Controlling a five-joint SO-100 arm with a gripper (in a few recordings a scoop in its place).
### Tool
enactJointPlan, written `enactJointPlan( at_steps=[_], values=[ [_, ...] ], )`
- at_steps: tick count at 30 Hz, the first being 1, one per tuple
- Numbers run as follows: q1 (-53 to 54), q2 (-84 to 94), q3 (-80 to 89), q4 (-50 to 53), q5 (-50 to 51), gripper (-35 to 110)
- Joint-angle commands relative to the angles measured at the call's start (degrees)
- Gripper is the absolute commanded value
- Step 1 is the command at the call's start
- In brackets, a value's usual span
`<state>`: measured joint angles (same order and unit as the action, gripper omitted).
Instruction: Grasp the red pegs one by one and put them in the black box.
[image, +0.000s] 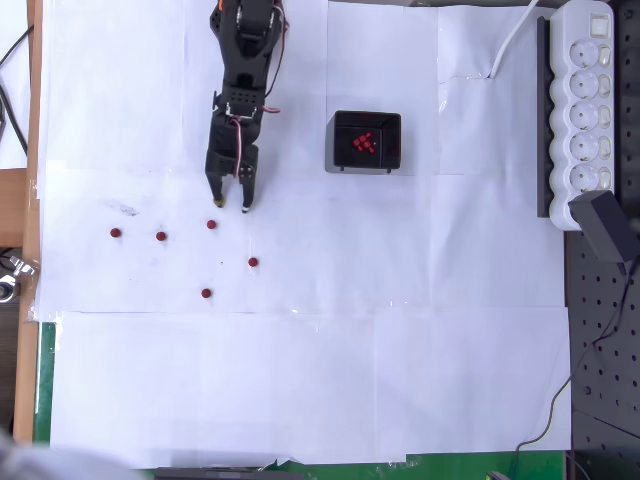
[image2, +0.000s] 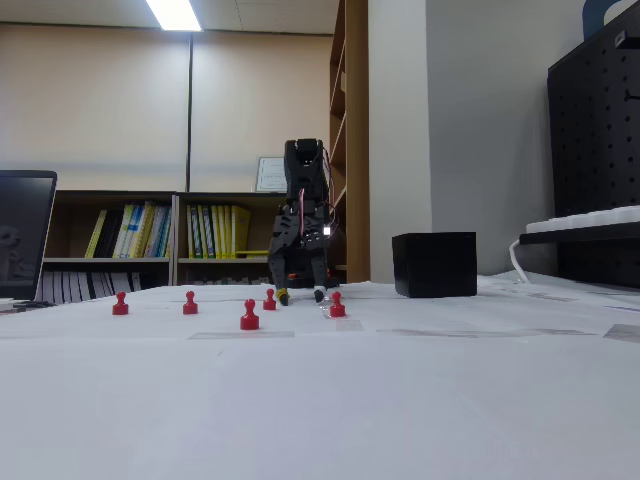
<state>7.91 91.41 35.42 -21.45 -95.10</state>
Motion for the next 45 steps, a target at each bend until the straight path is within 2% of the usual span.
enactJointPlan(
  at_steps=[1,4,25,29,33,37,39,41,45],
  values=[
    [2.0,3.3,4.2,-2.1,-0.4,16],
    [3.2,5.8,5.2,-5.1,-0.4,16],
    [4.2,11.2,9.8,-5.2,0.5,15],
    [4.2,11.2,9.6,-5.0,0.7,11],
    [4.2,10.9,9.8,-5.3,-0.3,0],
    [4.4,10.8,9.8,-4.2,-0.6,0],
    [4.5,9.2,10.4,-0.2,-0.4,0],
    [4.4,5.7,12.3,9.7,0.1,0],
    [2.3,-4.6,22.2,44.1,-3.3,0]
  ],
)
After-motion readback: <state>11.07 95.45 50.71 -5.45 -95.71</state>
